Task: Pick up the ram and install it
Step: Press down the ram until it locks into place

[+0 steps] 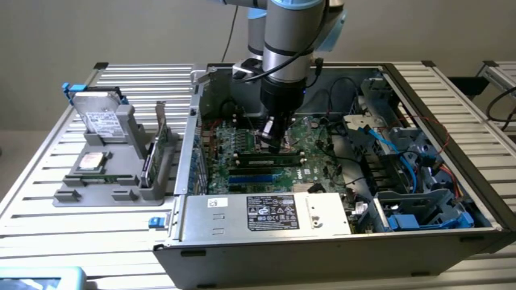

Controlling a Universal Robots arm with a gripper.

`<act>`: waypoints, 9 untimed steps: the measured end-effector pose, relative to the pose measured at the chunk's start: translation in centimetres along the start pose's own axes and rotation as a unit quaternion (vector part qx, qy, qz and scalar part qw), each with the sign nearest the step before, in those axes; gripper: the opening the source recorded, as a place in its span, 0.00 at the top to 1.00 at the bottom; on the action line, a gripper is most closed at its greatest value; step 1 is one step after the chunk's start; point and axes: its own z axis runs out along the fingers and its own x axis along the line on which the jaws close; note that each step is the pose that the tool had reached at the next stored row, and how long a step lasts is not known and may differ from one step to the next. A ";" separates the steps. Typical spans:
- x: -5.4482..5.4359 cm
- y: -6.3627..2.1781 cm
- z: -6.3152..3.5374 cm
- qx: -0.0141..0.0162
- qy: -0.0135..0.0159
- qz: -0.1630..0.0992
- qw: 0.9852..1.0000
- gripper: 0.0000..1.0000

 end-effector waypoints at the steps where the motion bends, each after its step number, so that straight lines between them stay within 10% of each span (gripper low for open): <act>1: 0.0 0.00 0.00 0.000 0.000 0.007 1.000 0.89; 9: 0.0 0.00 0.00 -0.004 0.000 0.066 0.998 0.89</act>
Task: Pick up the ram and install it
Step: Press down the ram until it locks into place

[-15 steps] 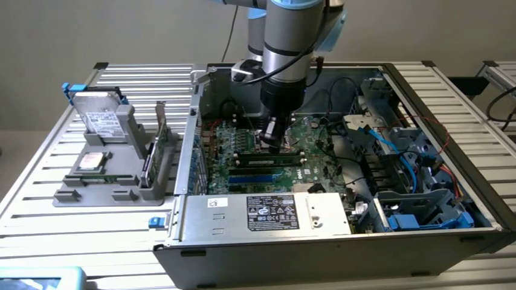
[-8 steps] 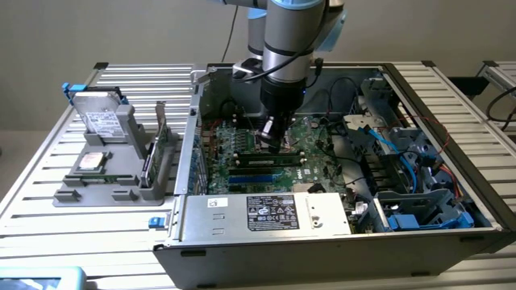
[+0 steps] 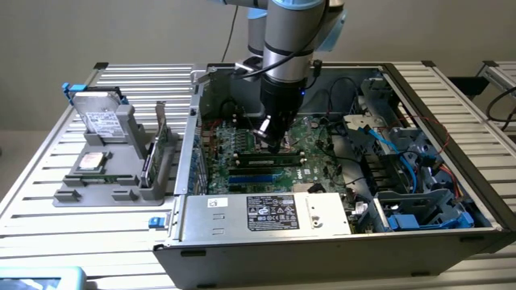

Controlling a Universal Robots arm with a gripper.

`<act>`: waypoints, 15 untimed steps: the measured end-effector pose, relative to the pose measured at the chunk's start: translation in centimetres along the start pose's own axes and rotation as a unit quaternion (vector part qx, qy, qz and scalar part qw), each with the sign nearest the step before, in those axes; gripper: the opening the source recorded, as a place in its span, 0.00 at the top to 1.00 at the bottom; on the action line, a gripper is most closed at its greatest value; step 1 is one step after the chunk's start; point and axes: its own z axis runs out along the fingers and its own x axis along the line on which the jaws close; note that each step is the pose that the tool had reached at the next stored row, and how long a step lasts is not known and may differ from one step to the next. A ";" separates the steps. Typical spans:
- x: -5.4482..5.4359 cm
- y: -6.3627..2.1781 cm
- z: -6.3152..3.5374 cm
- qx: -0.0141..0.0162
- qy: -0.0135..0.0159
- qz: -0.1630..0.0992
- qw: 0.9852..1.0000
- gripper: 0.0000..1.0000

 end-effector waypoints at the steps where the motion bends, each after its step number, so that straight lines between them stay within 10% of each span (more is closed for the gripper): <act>1: 0.0 0.00 0.00 0.000 0.000 0.008 1.000 0.89; 15: 0.0 0.00 0.00 -0.007 0.000 0.104 0.995 0.89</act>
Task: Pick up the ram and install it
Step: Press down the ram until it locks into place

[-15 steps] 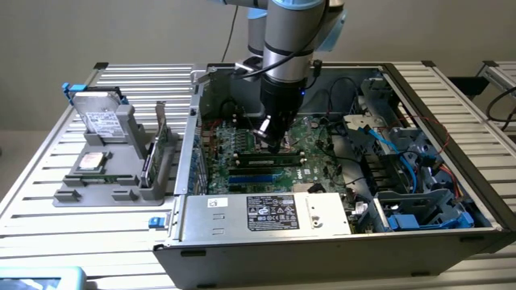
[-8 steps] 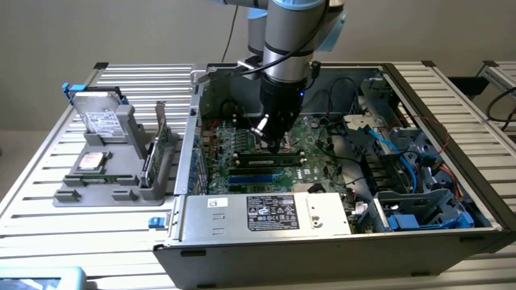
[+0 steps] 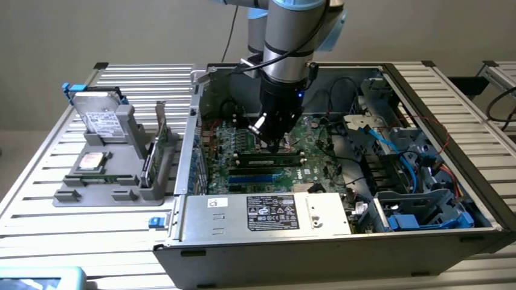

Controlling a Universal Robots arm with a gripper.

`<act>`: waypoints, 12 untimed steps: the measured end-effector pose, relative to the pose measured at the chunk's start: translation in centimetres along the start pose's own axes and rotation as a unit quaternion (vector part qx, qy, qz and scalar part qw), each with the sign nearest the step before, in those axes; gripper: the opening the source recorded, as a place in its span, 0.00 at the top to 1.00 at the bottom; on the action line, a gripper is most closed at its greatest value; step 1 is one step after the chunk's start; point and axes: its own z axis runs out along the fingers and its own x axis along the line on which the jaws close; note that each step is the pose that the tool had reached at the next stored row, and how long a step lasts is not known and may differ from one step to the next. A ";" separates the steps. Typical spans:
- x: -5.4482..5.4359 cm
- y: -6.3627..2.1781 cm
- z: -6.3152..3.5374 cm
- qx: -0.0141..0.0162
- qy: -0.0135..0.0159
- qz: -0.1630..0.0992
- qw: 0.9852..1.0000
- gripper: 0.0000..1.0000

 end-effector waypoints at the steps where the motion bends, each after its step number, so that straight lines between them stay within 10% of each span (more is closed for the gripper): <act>1: 0.0 0.00 0.00 0.000 0.000 0.007 1.000 0.89; 7: 0.0 0.00 -0.01 -0.001 0.001 0.041 0.999 0.89; 12: 0.0 0.00 -0.04 0.007 0.004 0.059 0.998 0.89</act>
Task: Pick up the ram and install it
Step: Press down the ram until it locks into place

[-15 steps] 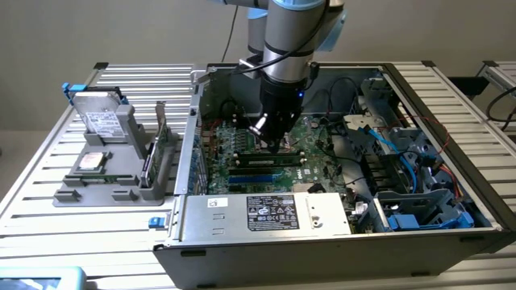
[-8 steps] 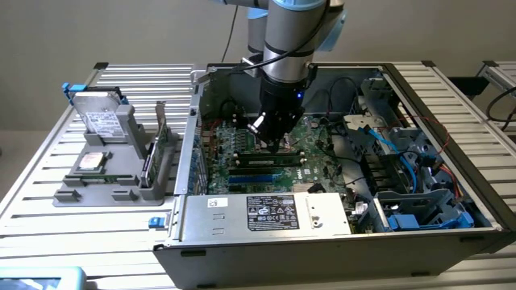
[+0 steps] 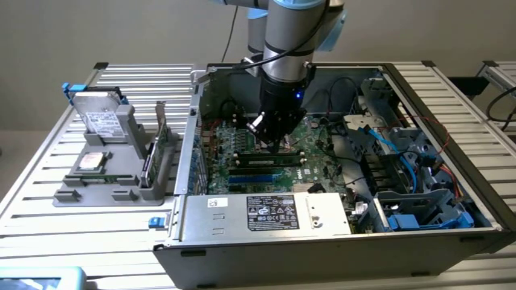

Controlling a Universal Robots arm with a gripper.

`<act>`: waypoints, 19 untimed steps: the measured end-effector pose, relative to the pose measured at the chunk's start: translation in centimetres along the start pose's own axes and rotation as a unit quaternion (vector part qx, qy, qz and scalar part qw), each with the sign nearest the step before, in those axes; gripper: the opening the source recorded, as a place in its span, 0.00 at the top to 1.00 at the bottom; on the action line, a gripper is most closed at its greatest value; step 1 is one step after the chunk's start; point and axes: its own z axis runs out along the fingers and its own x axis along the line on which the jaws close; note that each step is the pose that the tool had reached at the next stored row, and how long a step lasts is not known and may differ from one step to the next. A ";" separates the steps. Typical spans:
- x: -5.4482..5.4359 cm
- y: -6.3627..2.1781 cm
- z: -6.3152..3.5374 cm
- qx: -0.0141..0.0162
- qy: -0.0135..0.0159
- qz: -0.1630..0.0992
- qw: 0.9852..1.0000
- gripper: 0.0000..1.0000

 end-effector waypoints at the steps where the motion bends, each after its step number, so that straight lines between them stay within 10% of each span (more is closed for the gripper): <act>1: 0.0 0.00 0.00 0.002 0.000 0.003 1.000 0.89; 6: 0.0 -0.01 -0.04 0.008 0.000 0.022 1.000 0.89; 19: 0.0 0.00 -0.04 0.010 -0.006 0.084 0.996 0.89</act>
